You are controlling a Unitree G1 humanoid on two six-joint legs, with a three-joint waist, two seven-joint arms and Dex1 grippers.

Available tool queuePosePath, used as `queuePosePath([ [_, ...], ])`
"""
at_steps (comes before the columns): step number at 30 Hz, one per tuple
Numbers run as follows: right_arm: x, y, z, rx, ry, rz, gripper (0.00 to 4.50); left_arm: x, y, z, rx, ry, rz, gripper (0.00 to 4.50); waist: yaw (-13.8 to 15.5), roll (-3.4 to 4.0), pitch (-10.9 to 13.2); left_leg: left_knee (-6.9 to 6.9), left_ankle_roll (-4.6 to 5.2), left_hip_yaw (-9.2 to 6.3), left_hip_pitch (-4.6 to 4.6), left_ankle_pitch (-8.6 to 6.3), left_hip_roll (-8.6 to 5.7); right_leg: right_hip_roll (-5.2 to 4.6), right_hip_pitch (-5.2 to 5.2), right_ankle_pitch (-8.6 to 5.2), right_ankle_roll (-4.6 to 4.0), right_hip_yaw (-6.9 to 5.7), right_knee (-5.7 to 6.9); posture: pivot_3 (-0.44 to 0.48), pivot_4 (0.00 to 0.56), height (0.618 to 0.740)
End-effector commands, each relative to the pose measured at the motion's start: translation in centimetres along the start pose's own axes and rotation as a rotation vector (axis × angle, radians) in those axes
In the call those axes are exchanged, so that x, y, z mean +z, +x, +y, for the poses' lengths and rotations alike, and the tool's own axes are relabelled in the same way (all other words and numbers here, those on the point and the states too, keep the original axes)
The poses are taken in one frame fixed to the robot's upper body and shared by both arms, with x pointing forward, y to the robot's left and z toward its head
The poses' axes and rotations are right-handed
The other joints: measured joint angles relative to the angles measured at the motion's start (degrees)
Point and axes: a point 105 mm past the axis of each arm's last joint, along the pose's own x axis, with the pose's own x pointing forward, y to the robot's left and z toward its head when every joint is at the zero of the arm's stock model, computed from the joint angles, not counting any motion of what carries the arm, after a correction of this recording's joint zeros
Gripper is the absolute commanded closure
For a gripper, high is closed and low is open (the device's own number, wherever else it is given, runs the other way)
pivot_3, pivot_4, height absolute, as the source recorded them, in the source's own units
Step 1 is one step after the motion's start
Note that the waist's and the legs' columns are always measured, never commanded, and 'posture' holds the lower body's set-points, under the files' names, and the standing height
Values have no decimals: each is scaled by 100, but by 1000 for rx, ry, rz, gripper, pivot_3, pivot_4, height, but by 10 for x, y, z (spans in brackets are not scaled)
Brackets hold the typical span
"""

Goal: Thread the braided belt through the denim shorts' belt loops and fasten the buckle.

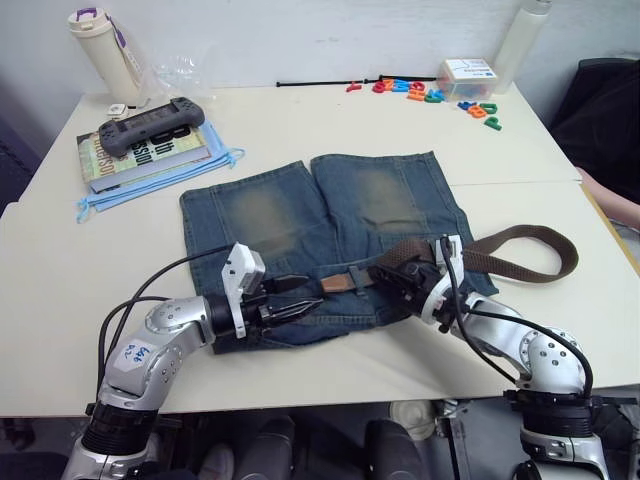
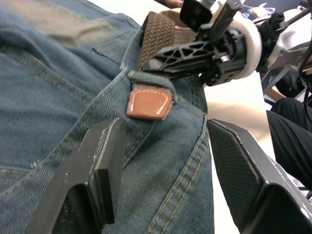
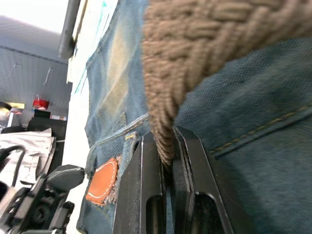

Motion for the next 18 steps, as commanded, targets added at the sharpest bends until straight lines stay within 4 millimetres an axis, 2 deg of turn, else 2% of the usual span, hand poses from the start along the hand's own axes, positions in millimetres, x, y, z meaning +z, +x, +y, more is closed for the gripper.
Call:
queuePosePath([
  [1,-4,5,22,79,-37,16,4500,7,-4,1,8,19,-16,1534,-3,0,0,0,0,0,0,0,0,0,0,0,0,0,0,0,150,714],
  [7,-12,8,30,93,-81,50,4500,3,-7,3,21,23,1,1534,-1,1,0,-1,-1,0,0,-1,0,0,-2,0,0,2,0,0,150,714],
  [13,-13,9,19,22,-103,49,4500,3,-8,4,35,67,6,1534,6,1,1,-2,-2,0,0,-1,0,0,-3,0,-1,3,-1,0,150,714],
  [18,-8,6,15,-3,-110,29,2550,2,-9,2,32,150,13,1506,12,1,1,-3,-2,1,0,-1,-1,0,-3,0,-1,3,-2,0,150,714],
])
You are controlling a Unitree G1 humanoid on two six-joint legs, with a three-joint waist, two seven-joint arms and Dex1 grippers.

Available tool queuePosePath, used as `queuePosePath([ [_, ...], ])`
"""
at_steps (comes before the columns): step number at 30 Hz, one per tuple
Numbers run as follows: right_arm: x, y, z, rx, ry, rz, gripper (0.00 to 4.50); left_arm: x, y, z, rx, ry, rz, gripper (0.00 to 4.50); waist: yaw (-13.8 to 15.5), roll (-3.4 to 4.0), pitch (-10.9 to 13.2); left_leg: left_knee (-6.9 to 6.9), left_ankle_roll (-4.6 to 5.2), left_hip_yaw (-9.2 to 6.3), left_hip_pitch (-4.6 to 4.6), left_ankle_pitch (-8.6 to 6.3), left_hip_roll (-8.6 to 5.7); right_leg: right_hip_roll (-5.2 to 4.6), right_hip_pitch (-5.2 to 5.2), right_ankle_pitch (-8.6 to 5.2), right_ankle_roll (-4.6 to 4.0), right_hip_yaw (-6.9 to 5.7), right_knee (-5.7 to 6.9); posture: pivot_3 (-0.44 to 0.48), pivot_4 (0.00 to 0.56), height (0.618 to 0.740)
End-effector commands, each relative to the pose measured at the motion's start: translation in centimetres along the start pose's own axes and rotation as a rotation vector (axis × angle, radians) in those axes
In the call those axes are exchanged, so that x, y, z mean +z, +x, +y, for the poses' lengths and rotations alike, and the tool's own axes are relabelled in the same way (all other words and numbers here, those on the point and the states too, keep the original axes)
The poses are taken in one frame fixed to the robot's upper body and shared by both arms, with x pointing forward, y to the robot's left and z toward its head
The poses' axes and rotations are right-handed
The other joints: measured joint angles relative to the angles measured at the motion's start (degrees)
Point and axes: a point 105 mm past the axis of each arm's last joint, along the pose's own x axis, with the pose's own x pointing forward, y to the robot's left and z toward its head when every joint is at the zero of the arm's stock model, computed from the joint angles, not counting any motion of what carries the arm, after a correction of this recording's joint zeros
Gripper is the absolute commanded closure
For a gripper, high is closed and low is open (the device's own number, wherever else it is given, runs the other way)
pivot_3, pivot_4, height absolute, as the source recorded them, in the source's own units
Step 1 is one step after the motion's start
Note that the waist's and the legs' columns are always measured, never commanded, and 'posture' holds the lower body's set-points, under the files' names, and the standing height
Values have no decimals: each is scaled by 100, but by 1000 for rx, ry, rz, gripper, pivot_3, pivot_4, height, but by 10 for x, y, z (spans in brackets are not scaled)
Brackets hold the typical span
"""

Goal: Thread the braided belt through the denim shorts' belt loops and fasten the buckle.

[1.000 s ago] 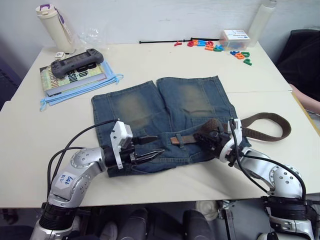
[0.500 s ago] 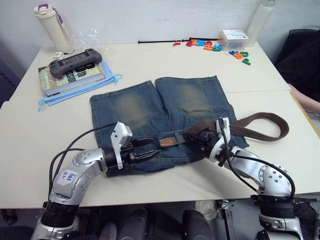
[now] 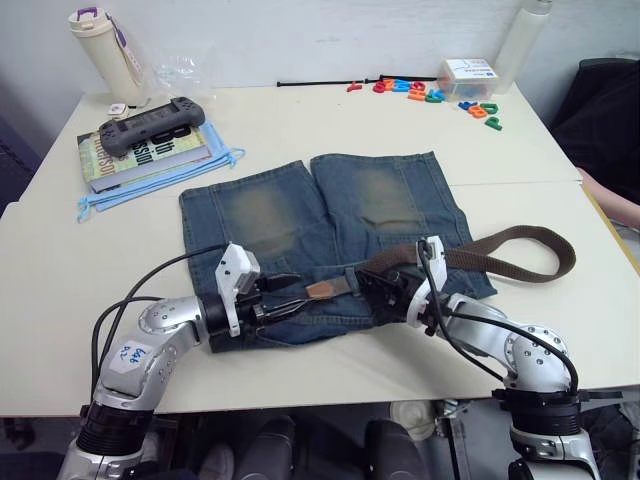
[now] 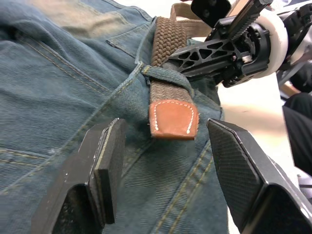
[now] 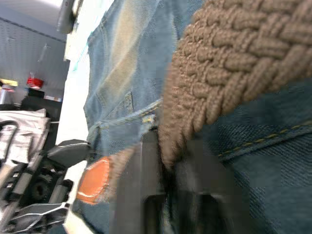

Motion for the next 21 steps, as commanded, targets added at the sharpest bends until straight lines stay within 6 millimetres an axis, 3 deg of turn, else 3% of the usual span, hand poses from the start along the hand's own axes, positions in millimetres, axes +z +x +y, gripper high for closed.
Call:
queuePosePath([
  [1,7,-5,7,11,-31,-26,2057,5,-2,-4,-3,127,-10,1506,0,0,0,0,0,0,0,0,0,0,0,0,0,0,0,0,150,714],
  [4,10,-8,8,7,-27,-40,741,9,-2,-6,6,290,-25,1506,17,0,0,-1,0,0,0,0,0,-1,0,0,0,0,0,0,150,714],
  [6,13,-12,10,4,-25,-49,94,11,-3,-10,-10,504,-23,1506,28,0,0,-1,0,1,0,0,0,-1,2,1,-1,0,-4,0,150,714],
  [10,15,-22,10,-14,-18,-61,94,15,-2,-10,-3,829,-46,1506,56,0,0,-5,-1,4,0,-2,-2,-4,2,2,-4,-1,-12,0,150,714],
  [14,13,-37,9,-50,-35,-63,94,17,2,-4,21,1023,-70,1506,108,0,0,-17,0,4,0,-2,-2,-5,2,3,-4,-2,-20,0,150,714],
  [21,9,-61,18,-79,-147,-40,94,14,15,-3,11,1138,-100,1506,154,0,0,-21,2,7,-1,-3,-3,-4,2,5,0,-5,-23,0,150,714],
])
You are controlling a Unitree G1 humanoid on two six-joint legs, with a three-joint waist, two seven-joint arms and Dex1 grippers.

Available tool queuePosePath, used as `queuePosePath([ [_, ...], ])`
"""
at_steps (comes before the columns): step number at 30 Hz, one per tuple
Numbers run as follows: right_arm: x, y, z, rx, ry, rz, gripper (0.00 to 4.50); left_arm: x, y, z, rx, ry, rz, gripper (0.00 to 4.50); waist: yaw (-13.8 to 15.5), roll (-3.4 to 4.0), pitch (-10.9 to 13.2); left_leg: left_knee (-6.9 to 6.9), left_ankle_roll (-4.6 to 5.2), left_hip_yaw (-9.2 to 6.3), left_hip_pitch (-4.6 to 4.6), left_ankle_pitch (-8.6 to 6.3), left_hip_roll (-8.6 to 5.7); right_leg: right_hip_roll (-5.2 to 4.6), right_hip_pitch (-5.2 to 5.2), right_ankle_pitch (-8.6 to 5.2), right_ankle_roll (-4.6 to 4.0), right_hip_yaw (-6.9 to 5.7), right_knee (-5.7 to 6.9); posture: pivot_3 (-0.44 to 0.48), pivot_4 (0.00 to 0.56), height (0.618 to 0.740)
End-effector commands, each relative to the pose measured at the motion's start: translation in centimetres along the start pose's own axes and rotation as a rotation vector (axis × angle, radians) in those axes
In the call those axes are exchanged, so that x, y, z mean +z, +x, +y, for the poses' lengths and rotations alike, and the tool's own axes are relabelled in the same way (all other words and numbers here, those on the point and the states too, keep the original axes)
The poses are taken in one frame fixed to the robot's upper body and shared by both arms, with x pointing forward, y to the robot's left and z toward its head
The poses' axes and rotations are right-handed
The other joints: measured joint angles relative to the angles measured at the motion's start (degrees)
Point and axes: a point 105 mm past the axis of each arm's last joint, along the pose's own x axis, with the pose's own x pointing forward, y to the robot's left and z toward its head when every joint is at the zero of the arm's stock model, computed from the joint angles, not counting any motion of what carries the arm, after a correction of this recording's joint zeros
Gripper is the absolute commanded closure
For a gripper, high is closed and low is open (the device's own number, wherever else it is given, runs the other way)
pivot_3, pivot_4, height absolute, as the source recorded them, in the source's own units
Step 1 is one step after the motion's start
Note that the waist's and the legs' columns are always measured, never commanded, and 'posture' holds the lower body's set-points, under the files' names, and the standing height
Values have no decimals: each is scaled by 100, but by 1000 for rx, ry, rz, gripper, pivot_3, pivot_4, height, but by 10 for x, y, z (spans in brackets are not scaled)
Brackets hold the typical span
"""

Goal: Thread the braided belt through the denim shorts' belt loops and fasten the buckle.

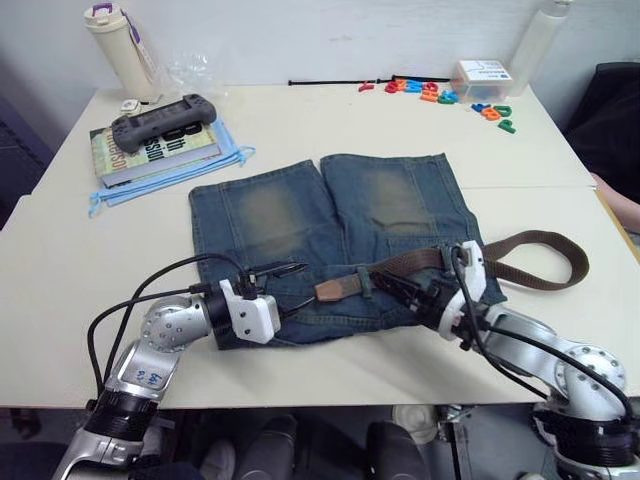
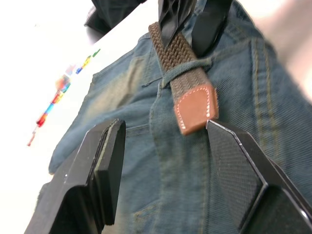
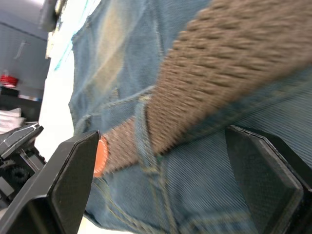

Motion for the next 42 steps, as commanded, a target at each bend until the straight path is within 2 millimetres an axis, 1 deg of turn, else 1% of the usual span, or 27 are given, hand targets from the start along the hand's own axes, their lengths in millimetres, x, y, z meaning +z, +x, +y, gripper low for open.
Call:
queuePosePath([
  [1,3,-16,16,35,-120,-8,94,6,6,1,8,60,-42,1506,-9,0,0,0,0,2,0,0,0,0,0,0,0,0,1,0,150,714],
  [3,-1,-23,18,28,-223,21,94,5,6,0,1,60,-45,1506,-9,0,0,0,0,2,1,0,2,2,-1,0,0,-1,2,0,150,714],
  [5,-6,-29,15,-22,-375,66,94,5,4,-2,-10,63,-50,1506,-11,0,0,0,0,4,1,0,3,3,0,0,0,-1,2,0,150,714],
  [6,-7,-32,15,-29,-422,78,94,5,4,-2,-13,60,-52,1506,-5,0,0,0,1,4,0,0,2,3,0,0,1,-2,3,0,150,714],
  [7,-7,-33,16,-29,-457,76,314,5,3,-1,-16,60,-54,1506,0,-1,0,0,1,4,0,0,2,3,0,0,1,-3,2,0,150,714],
  [9,-5,-34,16,-30,-476,50,931,4,1,-1,-24,60,-55,1506,-4,-1,0,1,1,4,0,0,3,3,2,0,1,-5,1,0,150,714],
  [12,-4,-34,13,-53,-517,41,2306,1,0,-3,-49,75,-47,1506,1,-1,0,2,1,4,1,0,2,3,3,1,2,-6,2,0,150,714],
  [13,-5,-32,9,-71,-527,40,2891,1,0,-4,-53,77,-46,1506,2,-1,0,2,1,4,1,0,1,3,4,1,3,-6,2,0,150,714],
  [15,-6,-28,2,-106,-539,44,3781,0,2,-5,-71,98,-44,1506,1,-1,1,2,1,4,1,1,1,3,4,1,3,-6,2,0,150,714],
  [16,-8,-26,-1,-121,-546,46,4218,-1,3,-6,-79,117,-42,1506,3,-1,0,2,1,4,0,1,1,3,4,1,3,-7,2,0,150,714],
  [17,-9,-24,-4,-137,-553,49,4445,-1,4,-7,-90,135,-42,1506,3,-1,0,2,1,3,1,1,1,3,4,1,3,-8,2,0,150,714],
  [21,-16,-17,-16,-195,-562,66,4445,-2,7,-10,-124,223,-44,1506,-10,-1,0,3,0,3,1,1,0,3,4,1,3,-8,2,0,150,714],
  [26,-22,-9,-24,-236,-547,71,4445,-6,14,-9,-130,294,-31,1506,3,-1,0,3,0,2,1,2,-1,3,5,2,5,-9,21,0,150,714],
  [31,-26,-5,-20,-220,-533,66,4445,-9,19,-5,-122,319,-16,1506,-11,-1,0,3,-1,1,2,2,0,5,5,2,5,-9,27,0,150,714],
  [40,-32,-4,-19,-219,-519,77,4445,0,26,-9,-124,334,-76,1506,-29,-2,0,3,-2,0,4,3,1,6,5,2,5,-9,31,0,150,714],
  [42,-33,-3,-18,-217,-517,77,4500,0,27,-9,-124,337,-77,2078,-28,-2,-1,3,-2,0,4,3,0,6,5,2,5,-9,31,0,150,714],
])
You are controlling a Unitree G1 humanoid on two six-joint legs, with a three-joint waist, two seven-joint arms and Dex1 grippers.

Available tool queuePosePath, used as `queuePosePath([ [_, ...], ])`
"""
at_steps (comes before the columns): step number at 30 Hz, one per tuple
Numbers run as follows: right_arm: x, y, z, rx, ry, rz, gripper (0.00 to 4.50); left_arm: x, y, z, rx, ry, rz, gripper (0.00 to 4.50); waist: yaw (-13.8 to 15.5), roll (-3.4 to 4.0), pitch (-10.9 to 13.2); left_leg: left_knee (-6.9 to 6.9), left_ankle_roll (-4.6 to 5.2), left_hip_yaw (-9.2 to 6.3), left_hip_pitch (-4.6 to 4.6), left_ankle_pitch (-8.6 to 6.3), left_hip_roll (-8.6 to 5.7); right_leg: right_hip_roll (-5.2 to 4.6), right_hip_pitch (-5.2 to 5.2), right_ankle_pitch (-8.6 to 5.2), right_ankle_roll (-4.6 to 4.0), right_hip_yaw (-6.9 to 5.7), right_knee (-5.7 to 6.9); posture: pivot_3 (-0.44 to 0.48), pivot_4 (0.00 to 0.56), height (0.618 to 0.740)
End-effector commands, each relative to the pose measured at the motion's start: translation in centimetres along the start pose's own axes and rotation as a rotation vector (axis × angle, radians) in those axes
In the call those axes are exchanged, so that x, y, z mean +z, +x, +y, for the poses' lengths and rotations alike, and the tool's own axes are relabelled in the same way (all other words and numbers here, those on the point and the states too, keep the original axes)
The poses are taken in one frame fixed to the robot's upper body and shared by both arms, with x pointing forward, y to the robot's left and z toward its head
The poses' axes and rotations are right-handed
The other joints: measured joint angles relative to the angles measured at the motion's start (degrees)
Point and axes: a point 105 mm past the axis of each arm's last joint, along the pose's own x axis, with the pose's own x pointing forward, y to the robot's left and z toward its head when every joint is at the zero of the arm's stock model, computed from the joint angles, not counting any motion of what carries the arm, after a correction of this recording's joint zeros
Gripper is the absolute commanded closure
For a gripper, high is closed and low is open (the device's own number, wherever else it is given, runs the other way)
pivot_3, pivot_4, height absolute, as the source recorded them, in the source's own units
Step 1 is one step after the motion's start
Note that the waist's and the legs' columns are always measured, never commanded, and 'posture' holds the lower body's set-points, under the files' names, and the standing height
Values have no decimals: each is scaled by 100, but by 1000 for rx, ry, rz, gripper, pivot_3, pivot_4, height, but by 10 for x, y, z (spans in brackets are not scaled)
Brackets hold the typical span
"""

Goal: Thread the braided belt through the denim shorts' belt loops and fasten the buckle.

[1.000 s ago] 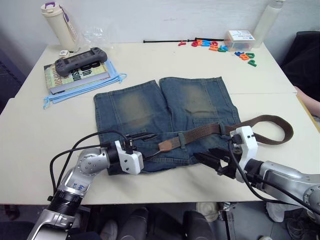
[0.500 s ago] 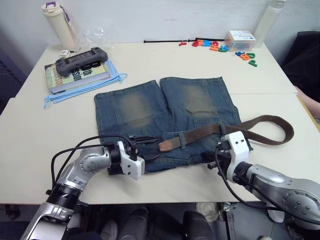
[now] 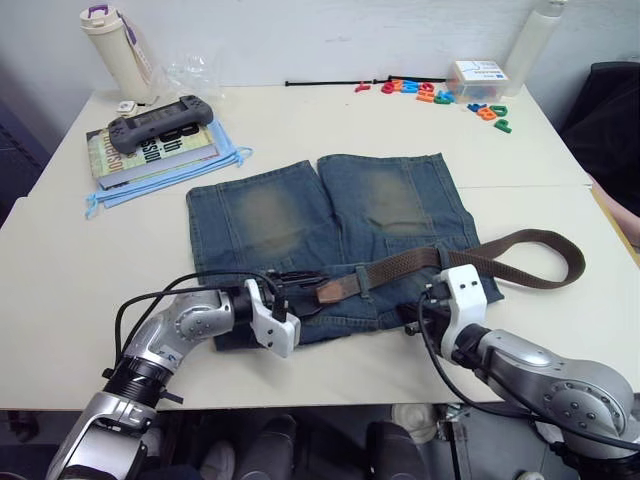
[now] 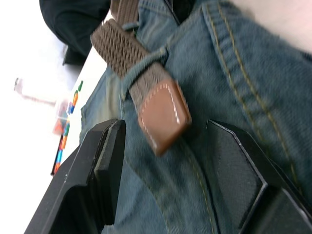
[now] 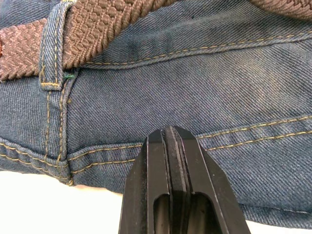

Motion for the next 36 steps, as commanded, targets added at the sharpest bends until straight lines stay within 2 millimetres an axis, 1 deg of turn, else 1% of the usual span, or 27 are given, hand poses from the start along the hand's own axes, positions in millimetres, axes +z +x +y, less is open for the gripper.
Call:
queuePosePath([
  [1,-3,-1,9,29,-5,12,4500,4,3,5,16,30,-25,2386,-1,0,0,0,0,0,0,0,0,0,0,0,0,0,0,0,150,714],
  [5,-3,0,10,32,-3,12,4500,2,4,5,10,34,-24,4216,-24,-1,-1,0,0,0,1,0,-1,1,0,0,0,0,2,0,150,714],
  [6,-2,0,9,29,-2,11,4500,2,3,4,8,35,-23,4455,-30,-1,-1,0,0,0,1,0,-1,1,0,0,0,0,2,0,150,714],
  [11,-1,1,3,-5,0,12,4500,0,-5,3,4,36,-8,4455,-68,-1,-1,0,-2,-1,2,1,0,1,0,0,0,0,4,0,150,714],
  [17,5,-6,-25,-131,-12,-4,4500,-1,-28,-1,-5,14,27,4455,-111,0,-1,0,-2,-2,4,1,2,1,0,0,0,2,5,0,150,714],
  [23,14,-13,-47,-216,-47,-13,4500,1,-35,3,9,4,42,4455,-103,-1,-1,0,-2,-2,3,1,0,0,1,0,0,1,4,0,150,714],
  [24,15,-13,-46,-212,-62,-15,4500,2,-34,4,13,3,40,4455,-103,-1,-1,0,-1,-2,3,1,0,0,1,0,0,2,4,0,150,714],
  [27,22,-11,-37,-159,-72,-47,4500,4,-33,4,16,-3,38,4455,-110,-1,-1,0,-2,-1,3,1,1,0,0,0,0,2,5,0,150,714],
  [29,27,-14,-33,-142,-116,-59,4500,4,-32,4,19,-6,38,4455,-113,-1,-1,0,-2,-1,3,1,1,1,0,0,0,2,6,0,150,714],
  [30,30,-17,-32,-139,-143,-65,4182,4,-31,4,20,-6,39,4498,-112,-1,-1,0,-2,-1,3,1,1,1,0,0,0,2,6,0,150,714],
  [31,31,-18,-32,-138,-161,-68,3984,4,-30,4,21,-7,39,4500,-109,0,-1,0,-2,-1,3,1,0,1,0,0,0,2,6,0,150,714],
  [33,39,-28,-25,-95,-288,-93,3423,4,-30,5,24,-8,39,4500,-103,0,-1,0,-1,-1,2,1,0,0,0,0,0,2,5,0,150,714],
  [34,41,-32,-22,-76,-334,-102,2922,4,-30,5,25,-9,39,4500,-99,0,-1,2,-1,-1,0,1,-1,-1,-1,0,0,1,5,0,150,714],
  [36,37,-37,-10,-3,-445,-85,2016,4,-29,5,26,-10,38,4500,-93,-1,-1,1,0,-1,0,0,-1,0,-1,0,0,0,4,0,150,714],
])
